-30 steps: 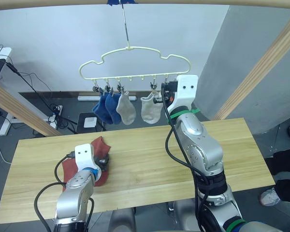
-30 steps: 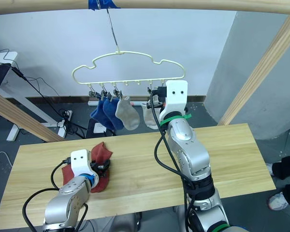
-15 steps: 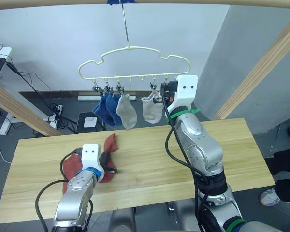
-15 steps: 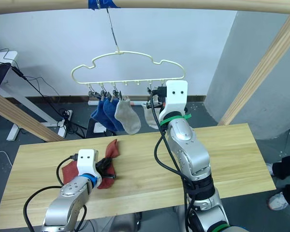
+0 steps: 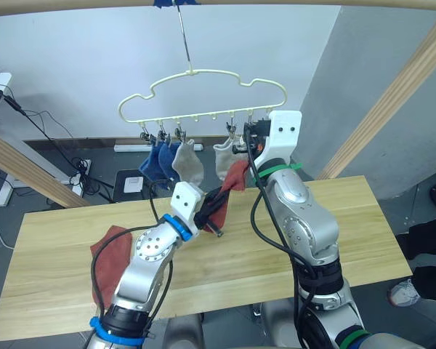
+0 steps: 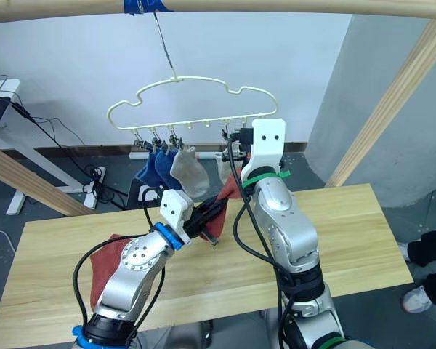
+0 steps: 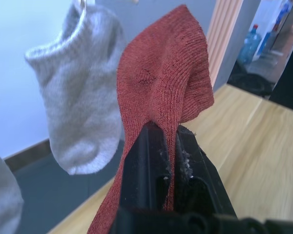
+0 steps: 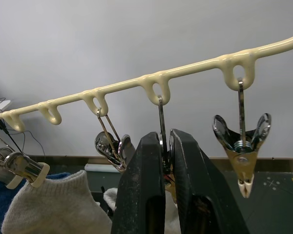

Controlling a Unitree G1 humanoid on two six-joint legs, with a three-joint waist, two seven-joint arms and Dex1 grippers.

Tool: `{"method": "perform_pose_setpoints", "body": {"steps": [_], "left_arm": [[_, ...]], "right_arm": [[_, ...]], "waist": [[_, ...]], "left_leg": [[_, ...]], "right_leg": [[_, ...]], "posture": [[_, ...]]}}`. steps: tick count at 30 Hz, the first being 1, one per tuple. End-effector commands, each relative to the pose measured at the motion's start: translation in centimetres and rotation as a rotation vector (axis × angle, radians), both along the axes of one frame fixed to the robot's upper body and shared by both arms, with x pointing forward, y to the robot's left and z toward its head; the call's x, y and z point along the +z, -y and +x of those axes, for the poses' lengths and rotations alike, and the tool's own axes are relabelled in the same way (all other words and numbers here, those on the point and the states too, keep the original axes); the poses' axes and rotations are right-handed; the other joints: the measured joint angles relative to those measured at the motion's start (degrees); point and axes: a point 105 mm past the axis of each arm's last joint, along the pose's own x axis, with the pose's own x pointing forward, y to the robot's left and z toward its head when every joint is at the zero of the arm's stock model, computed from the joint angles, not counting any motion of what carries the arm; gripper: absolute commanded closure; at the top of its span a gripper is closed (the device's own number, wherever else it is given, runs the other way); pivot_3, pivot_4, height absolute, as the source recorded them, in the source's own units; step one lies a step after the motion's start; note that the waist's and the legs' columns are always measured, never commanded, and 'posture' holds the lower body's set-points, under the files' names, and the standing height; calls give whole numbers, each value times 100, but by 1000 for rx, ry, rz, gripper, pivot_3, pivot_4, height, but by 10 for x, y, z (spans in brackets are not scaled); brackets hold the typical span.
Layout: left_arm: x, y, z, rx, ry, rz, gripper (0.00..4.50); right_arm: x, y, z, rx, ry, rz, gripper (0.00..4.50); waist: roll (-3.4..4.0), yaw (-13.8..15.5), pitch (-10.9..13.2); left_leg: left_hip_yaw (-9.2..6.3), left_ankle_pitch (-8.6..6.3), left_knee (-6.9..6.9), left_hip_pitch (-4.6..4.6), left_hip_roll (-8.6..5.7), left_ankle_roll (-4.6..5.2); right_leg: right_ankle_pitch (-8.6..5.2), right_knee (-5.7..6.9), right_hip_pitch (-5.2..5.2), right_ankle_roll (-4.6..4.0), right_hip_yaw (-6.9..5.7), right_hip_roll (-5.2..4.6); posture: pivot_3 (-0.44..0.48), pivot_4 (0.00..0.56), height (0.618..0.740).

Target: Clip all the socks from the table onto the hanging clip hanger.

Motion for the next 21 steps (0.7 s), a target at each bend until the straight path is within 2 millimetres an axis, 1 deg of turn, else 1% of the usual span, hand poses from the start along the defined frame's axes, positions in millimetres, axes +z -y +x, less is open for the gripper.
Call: {"method": "perform_pose_setpoints", "body": {"steps": [1,9,17,21], "left_arm": [[6,2,3,14,24,-38,4467],[-1,2,12,53,-42,-107,4467],[4,9,14,34,-40,-154,4467],[6,8,19,57,-34,-176,4467]], "right_arm": [[22,-9,-11,36,59,82,4500],[22,-9,-12,36,57,82,4500],[21,-9,-13,40,49,78,4500],[20,-10,-13,42,48,76,4500]], "waist": [[0,-19,0],[0,-50,0],[0,-52,0],[0,-54,0]], "left_leg": [[0,0,0,0,0,0],[-1,0,-1,-1,0,0],[-1,0,-1,0,0,0],[-1,0,-1,-1,-1,0]], "right_leg": [[-1,0,0,1,0,0],[-2,0,0,4,-1,0],[-4,0,0,6,-1,1],[-4,0,0,7,-1,1]], "posture": [[-172,255,740],[-176,256,740],[-179,259,740],[-178,259,740]]}}
